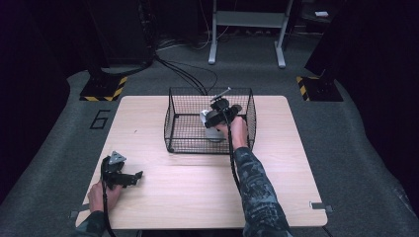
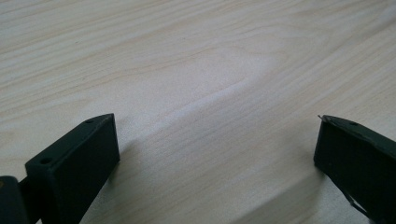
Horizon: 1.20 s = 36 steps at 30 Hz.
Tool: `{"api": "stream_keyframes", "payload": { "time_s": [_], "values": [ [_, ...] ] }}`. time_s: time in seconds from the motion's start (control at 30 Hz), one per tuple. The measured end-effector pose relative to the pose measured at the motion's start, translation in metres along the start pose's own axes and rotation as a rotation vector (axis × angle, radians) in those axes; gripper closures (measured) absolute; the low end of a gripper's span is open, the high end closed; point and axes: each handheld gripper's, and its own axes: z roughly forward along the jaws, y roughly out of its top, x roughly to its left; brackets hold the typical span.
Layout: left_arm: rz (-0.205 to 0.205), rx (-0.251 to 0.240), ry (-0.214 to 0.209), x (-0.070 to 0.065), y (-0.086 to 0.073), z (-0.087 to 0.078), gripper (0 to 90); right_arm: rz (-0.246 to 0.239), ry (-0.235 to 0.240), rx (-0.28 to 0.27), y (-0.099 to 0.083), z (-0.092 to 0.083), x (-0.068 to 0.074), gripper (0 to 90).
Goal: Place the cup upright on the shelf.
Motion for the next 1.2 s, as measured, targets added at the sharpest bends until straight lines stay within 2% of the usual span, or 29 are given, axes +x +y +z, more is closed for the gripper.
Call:
{"api": "stream_keyframes", "payload": {
  "time_s": [0.17,0.23,0.43,0.57,0.6,0.77,0.87,0.9,1.2],
  "values": [
    [0.0,0.0,0.0,0.0,0.0,0.0,0.0,-0.004,0.0,0.003,0.0,0.001,0.001,4.5],
    [0.001,-0.001,0.002,0.0,0.0,0.0,0.0,0.0,0.006,0.017,0.001,0.001,0.001,0.9],
    [0.0,-0.001,0.001,0.0,0.0,0.0,0.0,0.024,0.007,-0.001,0.001,-0.004,-0.001,0.0],
    [0.0,-0.001,0.0,0.0,0.0,0.0,0.0,0.019,0.014,-0.015,0.0,-0.01,0.0,0.0],
    [0.0,-0.001,0.0,0.0,0.0,0.0,0.0,0.0,0.003,-0.035,0.0,-0.017,0.001,0.0],
    [0.0,-0.001,0.0,0.0,0.0,0.0,0.0,-0.023,0.003,-0.073,0.0,-0.035,0.002,0.0],
    [0.0,-0.001,0.0,0.0,0.0,0.0,0.0,-0.028,0.024,-0.112,-0.003,-0.049,0.0,0.0],
    [0.0,-0.001,0.0,0.0,0.0,0.0,0.0,-0.015,0.031,-0.121,-0.003,-0.052,0.0,0.0],
    [0.001,-0.001,0.0,0.0,0.0,0.0,0.0,-0.043,0.081,-0.181,-0.018,-0.091,0.004,0.0]
  ]
}}
